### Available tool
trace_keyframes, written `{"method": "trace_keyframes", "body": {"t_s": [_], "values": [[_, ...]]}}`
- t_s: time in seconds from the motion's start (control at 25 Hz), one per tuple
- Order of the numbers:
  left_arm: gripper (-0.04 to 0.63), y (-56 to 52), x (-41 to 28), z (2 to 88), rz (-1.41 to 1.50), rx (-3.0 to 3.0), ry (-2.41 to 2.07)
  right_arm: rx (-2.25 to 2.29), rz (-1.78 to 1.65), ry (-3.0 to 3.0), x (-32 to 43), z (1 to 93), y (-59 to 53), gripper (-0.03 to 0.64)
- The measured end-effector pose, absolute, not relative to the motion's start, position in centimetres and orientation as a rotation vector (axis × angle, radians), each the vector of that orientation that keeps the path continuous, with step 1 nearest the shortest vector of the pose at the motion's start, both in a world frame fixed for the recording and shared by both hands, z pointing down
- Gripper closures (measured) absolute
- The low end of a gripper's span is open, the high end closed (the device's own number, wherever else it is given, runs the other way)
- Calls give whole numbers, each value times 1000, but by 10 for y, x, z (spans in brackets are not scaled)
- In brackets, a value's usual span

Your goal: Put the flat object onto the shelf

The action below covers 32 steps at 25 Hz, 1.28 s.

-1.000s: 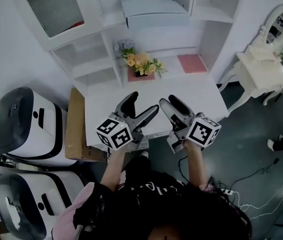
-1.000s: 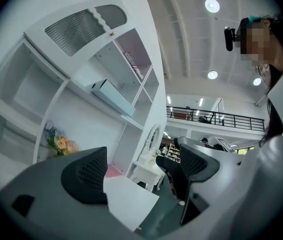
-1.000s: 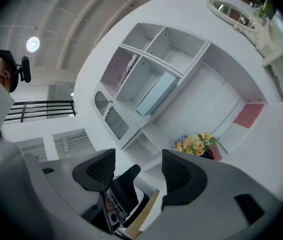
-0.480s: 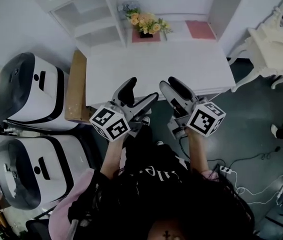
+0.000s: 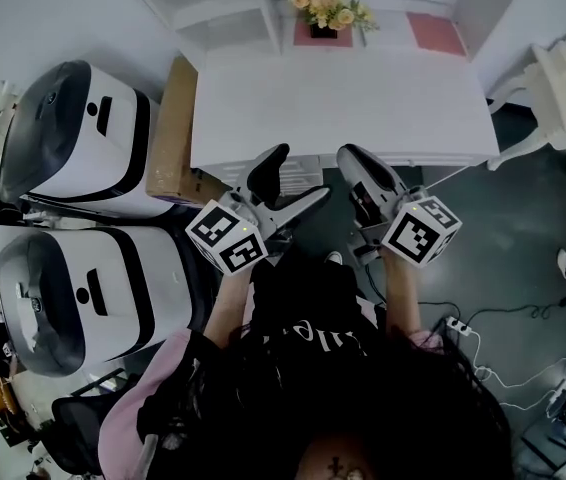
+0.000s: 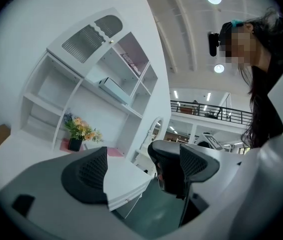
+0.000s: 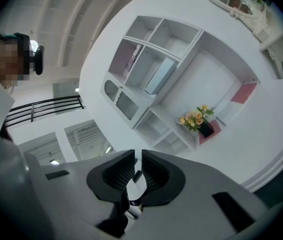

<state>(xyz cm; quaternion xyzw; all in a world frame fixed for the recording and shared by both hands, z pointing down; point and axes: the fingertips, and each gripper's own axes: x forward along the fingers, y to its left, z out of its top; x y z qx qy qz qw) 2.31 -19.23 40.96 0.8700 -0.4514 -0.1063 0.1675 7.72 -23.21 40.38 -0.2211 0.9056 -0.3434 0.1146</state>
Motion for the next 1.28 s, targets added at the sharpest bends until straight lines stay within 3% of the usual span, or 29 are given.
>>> {"method": "trace_keyframes", "body": {"t_s": [0.56,0.72,0.84,1.28], "values": [[148,-127,-39,406,-318,2506,-1273,-616,-1021,2753,7,416,-172,548],[308,-83,-79,404,-379,2521,-1246,-615,-1023,2766,-28,419,-134,548],[363,-53,-107,407,-424,2491,-1233,-626,-1039,2779,-51,422,-104,548],[454,35,-143,428,-423,2496,-1144,-713,-1037,2777,-86,432,-5,546]]}}
